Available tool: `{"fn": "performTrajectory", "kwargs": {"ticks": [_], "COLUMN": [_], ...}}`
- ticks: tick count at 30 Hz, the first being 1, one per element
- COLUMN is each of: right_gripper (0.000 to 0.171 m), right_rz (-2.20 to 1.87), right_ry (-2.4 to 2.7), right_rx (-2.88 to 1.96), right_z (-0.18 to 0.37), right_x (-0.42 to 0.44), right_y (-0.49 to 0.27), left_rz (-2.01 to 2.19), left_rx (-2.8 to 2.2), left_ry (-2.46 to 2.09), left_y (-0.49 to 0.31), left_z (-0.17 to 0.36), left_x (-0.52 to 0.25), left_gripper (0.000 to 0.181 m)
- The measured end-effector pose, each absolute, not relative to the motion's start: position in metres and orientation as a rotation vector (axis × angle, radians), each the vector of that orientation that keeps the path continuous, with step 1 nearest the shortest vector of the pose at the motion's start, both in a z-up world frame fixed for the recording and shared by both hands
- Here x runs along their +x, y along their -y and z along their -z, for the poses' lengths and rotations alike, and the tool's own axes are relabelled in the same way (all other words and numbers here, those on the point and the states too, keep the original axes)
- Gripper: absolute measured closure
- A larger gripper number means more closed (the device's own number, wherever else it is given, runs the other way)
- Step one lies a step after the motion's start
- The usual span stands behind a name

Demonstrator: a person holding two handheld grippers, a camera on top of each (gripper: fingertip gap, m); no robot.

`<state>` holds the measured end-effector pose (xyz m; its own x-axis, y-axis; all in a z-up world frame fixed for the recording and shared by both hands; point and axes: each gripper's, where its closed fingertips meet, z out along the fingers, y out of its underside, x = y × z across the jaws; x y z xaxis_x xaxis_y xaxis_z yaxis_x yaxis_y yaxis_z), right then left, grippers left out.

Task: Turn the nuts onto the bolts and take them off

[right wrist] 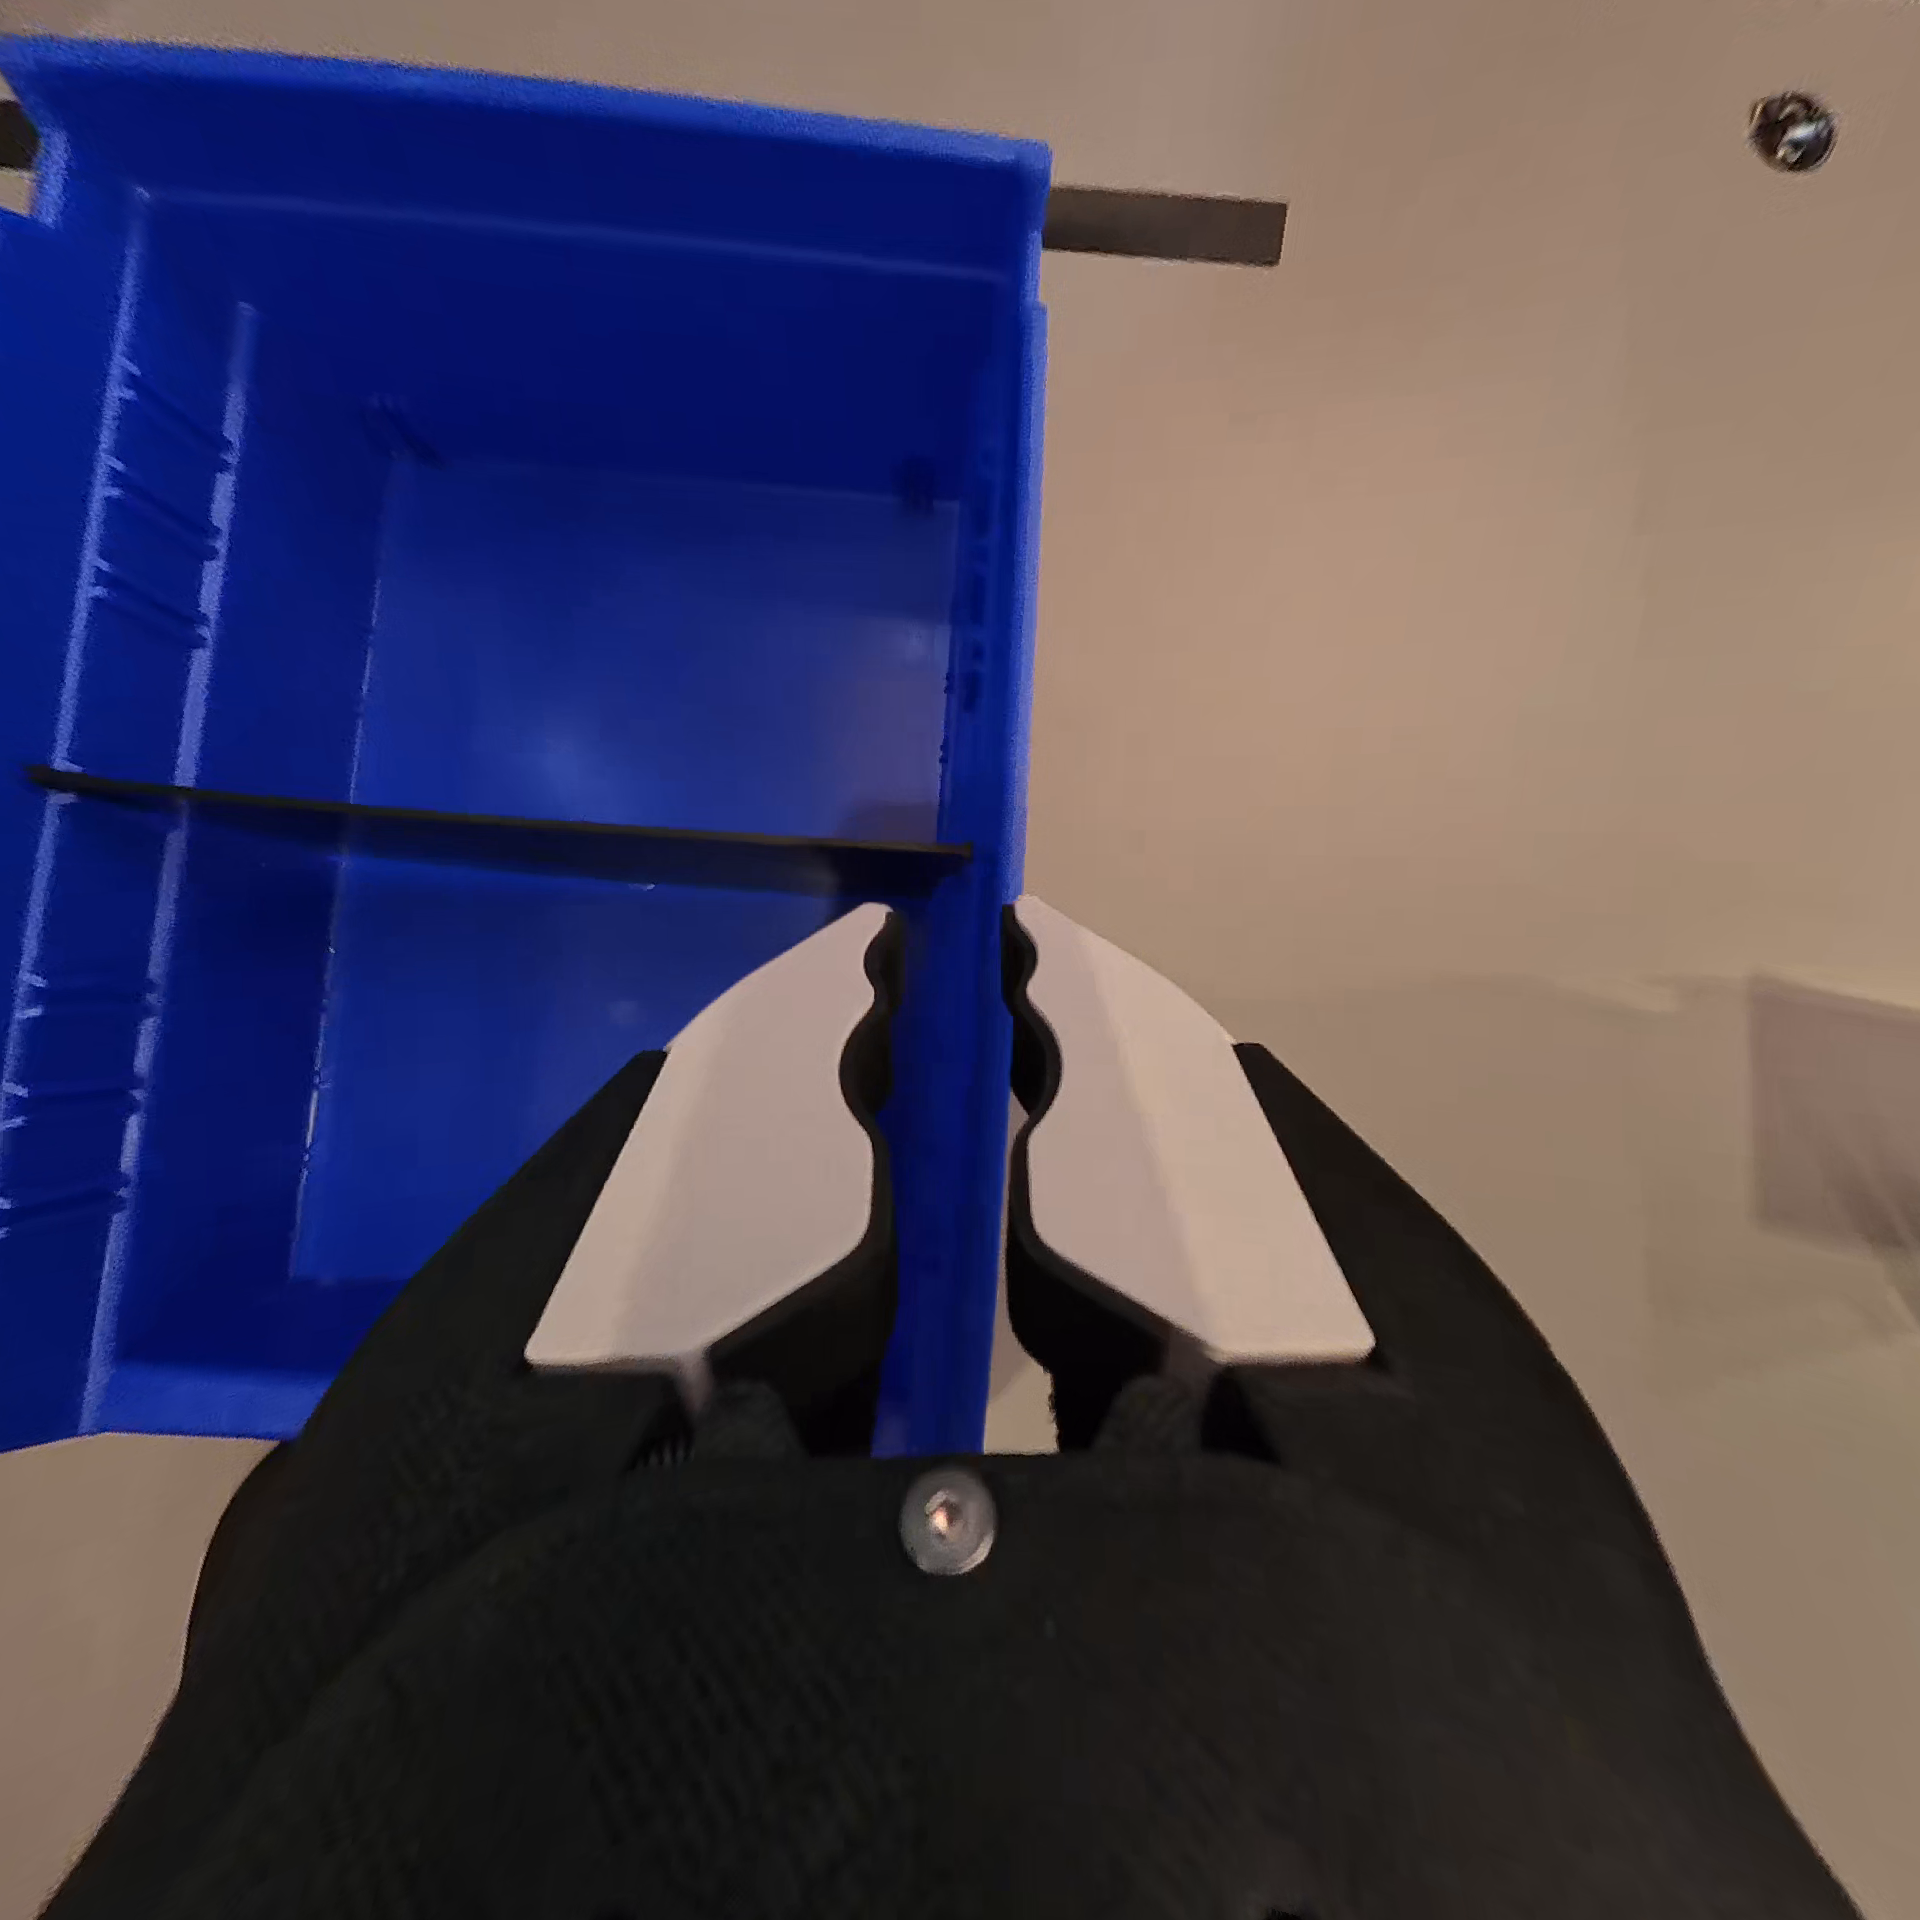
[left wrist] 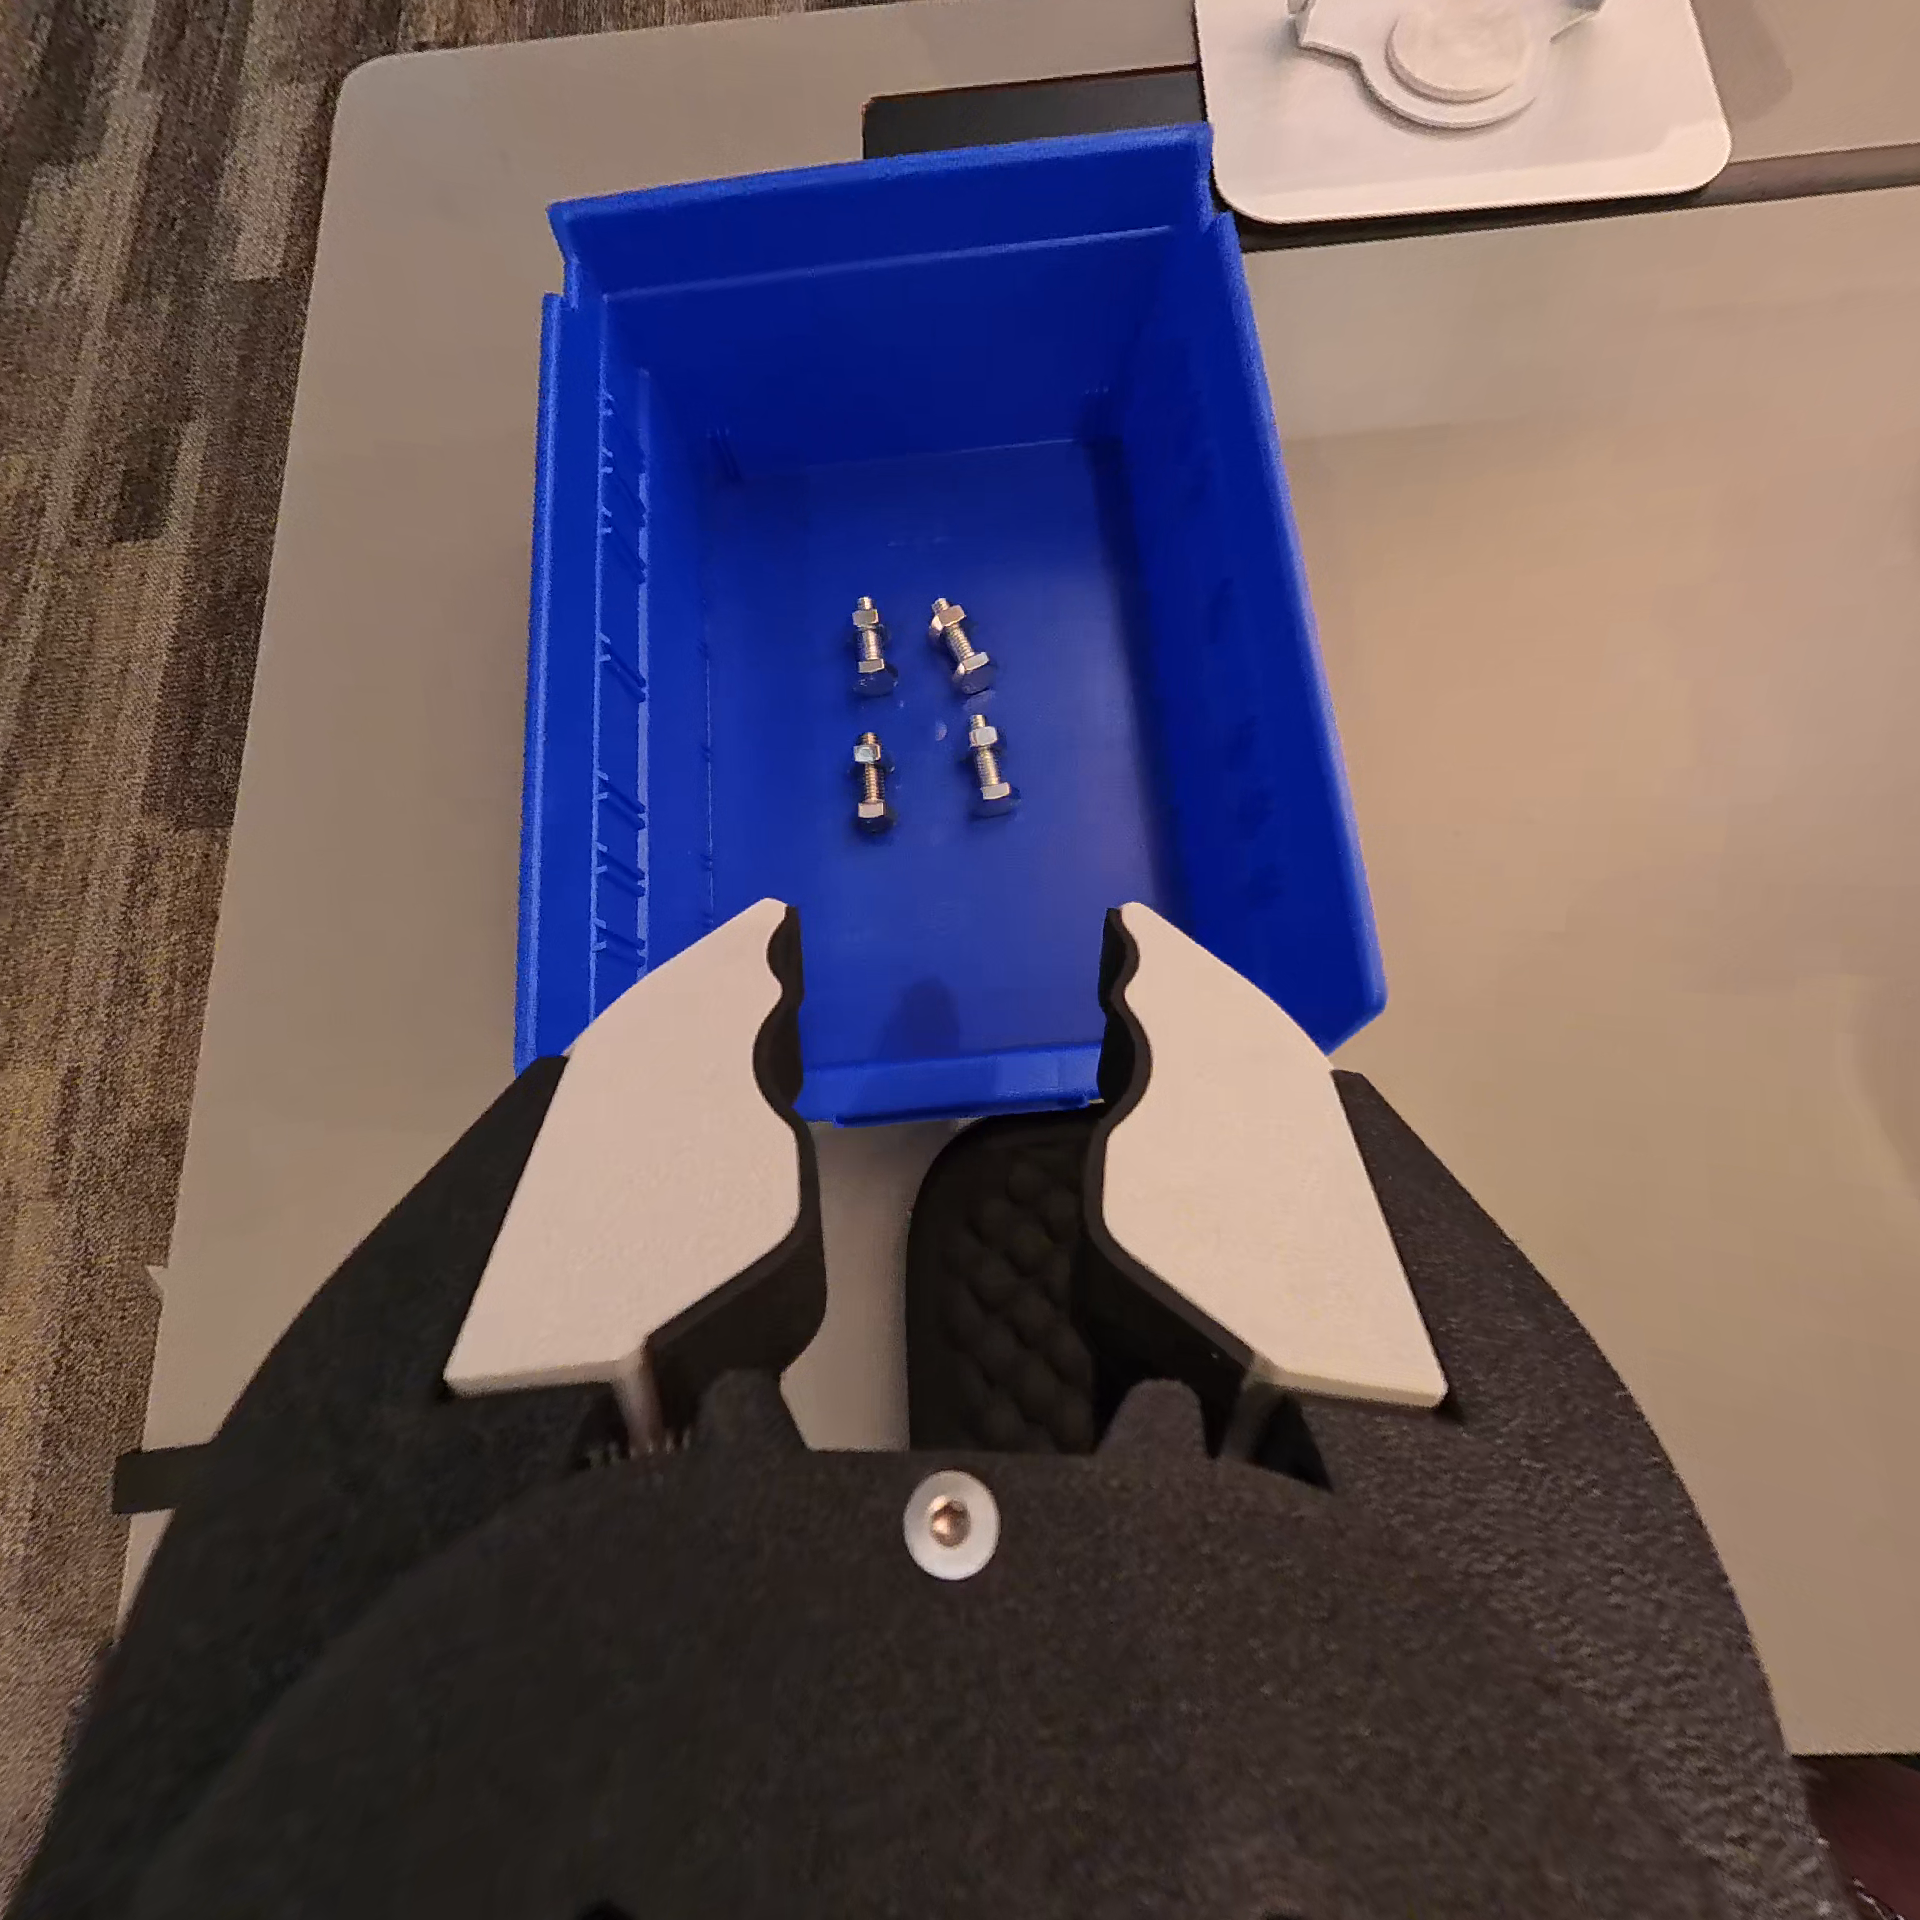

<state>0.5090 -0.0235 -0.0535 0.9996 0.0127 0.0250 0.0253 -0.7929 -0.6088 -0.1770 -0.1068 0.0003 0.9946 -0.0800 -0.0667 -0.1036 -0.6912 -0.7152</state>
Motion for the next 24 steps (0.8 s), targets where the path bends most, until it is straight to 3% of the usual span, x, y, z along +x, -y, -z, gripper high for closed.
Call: {"fn": "performTrajectory", "kwargs": {"ticks": [17, 24], "right_gripper": [0.157, 0.157], "right_rz": [-0.154, -0.182], "right_ry": [0.385, 0.469], "right_rx": [-2.268, -2.15], "right_z": [0.022, -0.017], "right_x": [0.384, 0.342], "right_y": [0.0, 0.003], "left_rz": [-0.033, -0.029], "left_rx": [-2.339, -2.314], "left_ry": [-0.132, -0.113], "left_y": [0.102, 0.102], "left_z": [0.002, -0.005], "left_x": [-0.179, -0.184], "left_gripper": [0.127, 0.127]}}
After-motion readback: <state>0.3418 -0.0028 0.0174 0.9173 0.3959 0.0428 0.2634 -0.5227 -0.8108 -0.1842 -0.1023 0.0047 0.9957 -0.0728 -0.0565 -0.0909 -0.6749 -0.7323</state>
